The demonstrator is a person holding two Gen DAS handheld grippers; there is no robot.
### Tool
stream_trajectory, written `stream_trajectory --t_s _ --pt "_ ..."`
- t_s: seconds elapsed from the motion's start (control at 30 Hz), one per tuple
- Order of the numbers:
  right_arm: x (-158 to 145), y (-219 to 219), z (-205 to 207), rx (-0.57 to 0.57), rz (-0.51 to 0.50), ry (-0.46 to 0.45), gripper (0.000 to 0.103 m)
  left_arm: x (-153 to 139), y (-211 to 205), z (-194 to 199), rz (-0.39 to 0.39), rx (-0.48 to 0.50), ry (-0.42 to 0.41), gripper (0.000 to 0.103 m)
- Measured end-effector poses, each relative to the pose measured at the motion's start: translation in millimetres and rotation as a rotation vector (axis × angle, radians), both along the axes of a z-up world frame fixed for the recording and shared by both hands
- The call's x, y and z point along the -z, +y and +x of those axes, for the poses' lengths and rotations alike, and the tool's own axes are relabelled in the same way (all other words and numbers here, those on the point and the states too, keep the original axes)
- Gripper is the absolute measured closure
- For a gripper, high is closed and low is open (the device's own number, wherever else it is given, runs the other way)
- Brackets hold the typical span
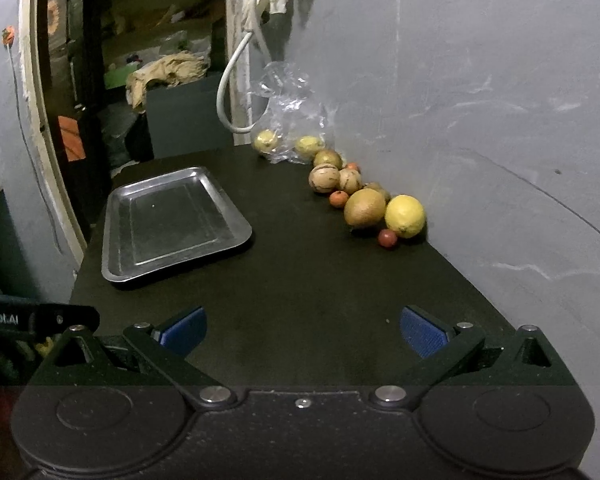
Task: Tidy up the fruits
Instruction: 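Grasp the large speckled pear with the left tool while the right tool reaches toward the fruit row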
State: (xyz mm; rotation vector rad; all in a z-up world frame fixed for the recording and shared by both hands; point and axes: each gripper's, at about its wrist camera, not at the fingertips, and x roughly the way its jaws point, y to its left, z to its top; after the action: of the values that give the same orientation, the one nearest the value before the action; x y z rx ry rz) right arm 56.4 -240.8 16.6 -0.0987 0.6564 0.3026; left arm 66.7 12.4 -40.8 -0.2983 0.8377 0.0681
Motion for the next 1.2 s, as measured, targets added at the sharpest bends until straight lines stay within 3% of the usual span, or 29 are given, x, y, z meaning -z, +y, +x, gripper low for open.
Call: stream_trajectory --t_s 0.27,0.57,0.97,1.2 --pt "18 -2 62 -0.046 -0.072 0.019 0.000 4 -15 67 -0.025 0.005 0.020 0.001" --pt "38 -11 117 -0.115 -0.120 0.002 0.000 3 -38 141 0.000 0.000 0.045 0.001" --pt "59 -18 166 -0.147 -0.126 0.035 0.001 3 -62 200 0.004 -0.002 0.063 0.000" --pt "69 -27 177 -0.088 -0.122 0.040 0.002 2 -86 229 -0.008 0.119 0.008 0.000"
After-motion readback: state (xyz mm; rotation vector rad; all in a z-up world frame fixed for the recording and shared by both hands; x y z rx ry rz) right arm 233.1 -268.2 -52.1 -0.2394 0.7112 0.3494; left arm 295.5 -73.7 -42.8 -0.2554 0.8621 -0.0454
